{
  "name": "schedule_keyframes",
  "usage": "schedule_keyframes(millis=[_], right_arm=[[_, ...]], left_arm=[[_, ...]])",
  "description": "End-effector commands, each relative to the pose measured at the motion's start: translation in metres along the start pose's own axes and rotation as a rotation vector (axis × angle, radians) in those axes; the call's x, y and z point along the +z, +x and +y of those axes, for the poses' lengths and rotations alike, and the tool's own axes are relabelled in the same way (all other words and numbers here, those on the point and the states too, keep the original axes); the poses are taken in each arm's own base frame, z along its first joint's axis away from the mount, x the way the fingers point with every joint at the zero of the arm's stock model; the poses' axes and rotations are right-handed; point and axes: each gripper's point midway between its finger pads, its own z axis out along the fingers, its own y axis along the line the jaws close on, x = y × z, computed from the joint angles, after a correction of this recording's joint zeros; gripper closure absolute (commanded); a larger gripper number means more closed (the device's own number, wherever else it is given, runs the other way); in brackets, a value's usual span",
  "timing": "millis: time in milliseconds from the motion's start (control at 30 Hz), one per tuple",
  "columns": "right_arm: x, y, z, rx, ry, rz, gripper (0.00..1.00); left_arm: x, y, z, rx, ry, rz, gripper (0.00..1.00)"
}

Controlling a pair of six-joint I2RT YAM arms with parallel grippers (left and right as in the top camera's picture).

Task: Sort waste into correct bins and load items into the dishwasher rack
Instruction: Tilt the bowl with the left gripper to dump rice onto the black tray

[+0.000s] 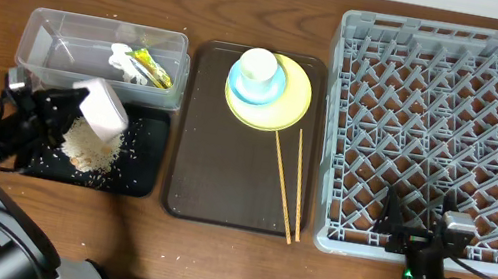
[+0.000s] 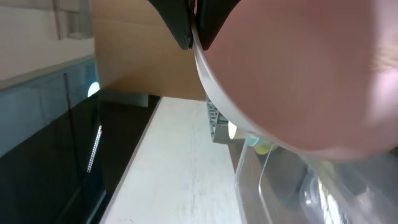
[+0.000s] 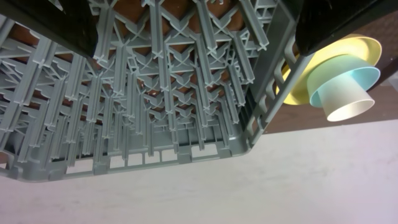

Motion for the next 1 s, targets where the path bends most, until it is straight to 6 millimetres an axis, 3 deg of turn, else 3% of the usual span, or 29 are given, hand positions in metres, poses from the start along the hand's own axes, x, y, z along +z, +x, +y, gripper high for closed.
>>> schedule_keyframes(millis=[0, 133, 967], right_arm=[[0.0, 0.0014, -0.003, -0.014, 0.012, 0.004, 0.01], [0.0, 0.0014, -0.003, -0.013, 0.012, 0.004, 0.01], [0.0, 0.0013, -0.0031, -0.014, 0.013, 0.004, 0.01]], left_arm=[[-0.0027, 0.0023, -0.0053, 0.05, 0.026, 0.001, 0.94], [-0.0029, 0.0065, -0.0047, -0.02, 0.025, 0.004, 0.94], [-0.003, 0.0089, -0.0048, -0.017, 0.023, 0.004, 0.94]])
